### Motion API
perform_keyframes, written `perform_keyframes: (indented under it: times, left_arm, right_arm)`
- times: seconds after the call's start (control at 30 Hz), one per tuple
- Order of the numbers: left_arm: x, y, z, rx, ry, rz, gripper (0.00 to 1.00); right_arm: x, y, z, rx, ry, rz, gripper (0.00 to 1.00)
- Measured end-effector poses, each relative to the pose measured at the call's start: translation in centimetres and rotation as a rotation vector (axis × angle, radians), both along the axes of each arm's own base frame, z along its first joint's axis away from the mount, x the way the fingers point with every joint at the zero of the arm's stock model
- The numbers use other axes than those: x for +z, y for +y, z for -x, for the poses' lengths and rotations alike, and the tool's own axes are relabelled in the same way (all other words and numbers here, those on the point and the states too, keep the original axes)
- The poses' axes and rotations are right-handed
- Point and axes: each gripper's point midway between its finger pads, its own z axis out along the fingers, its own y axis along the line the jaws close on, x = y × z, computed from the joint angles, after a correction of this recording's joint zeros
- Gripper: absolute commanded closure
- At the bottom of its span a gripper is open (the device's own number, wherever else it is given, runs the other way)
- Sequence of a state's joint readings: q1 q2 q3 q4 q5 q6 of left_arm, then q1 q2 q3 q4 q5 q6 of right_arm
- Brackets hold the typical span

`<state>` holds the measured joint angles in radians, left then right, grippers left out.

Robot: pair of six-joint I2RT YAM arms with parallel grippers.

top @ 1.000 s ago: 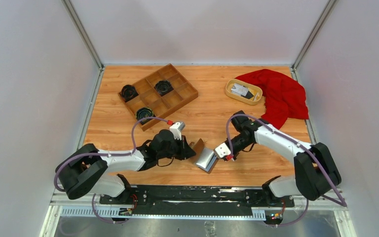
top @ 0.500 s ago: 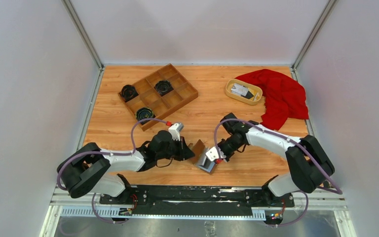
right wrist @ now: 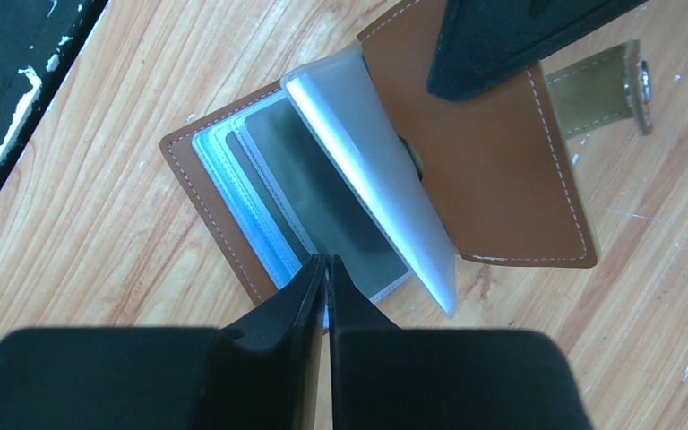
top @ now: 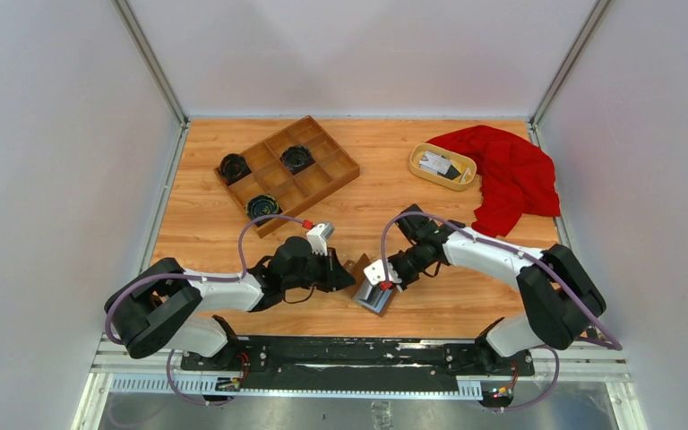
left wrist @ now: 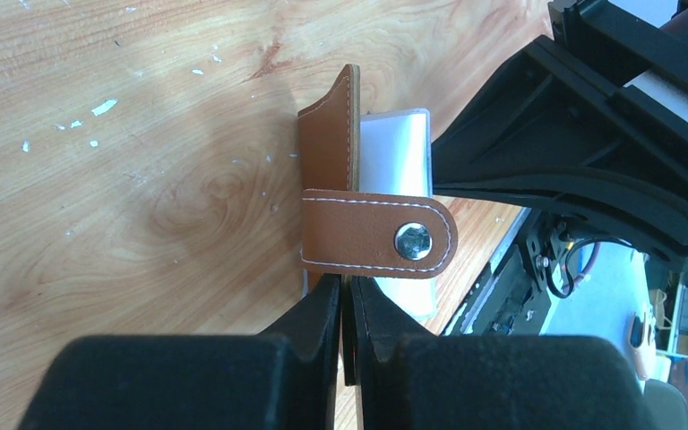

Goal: Put the credit cards into the card holder
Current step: Open the card holder at the center of the board.

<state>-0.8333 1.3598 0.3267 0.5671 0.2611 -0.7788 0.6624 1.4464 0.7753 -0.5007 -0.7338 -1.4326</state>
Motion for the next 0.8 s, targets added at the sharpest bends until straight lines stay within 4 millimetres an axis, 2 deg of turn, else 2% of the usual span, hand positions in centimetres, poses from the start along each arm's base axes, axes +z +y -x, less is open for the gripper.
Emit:
perform_keyframes:
  times: [0.27,0.4,0.47,0.63,0.8]
  left_arm:
    - [-0.3,-0.1,0.1,-0.004,0.015,-0.001,0.9]
    - [-0.9,0.0,0.2,-0.003,0.03,-0.012,0.85]
    - [-1.2,0.0,0.3,-0.002,0.04,-0.017,0.81]
    - [-1.8,0.0,0.6,-0.012,0.064,-0.025,0.6]
    - [-1.9,0.1,1.0,-0.018,0.075,-0.022,0.5]
  right_arm:
    - [0.9,0.8,-0.1,-0.057,0.054,-0.025,0.8]
    - [1.5,1.3,-0.2,-0.073,0.071,-0.046,0.76]
    - [1.6,1.5,-0.2,-0.082,0.081,-0.053,0.76]
    - [2.1,2.1,-0.8,-0.164,0.122,-0.065,0.76]
    - [2.6,3.1,-2.1,-0.268,0.158,-0.088,0.77]
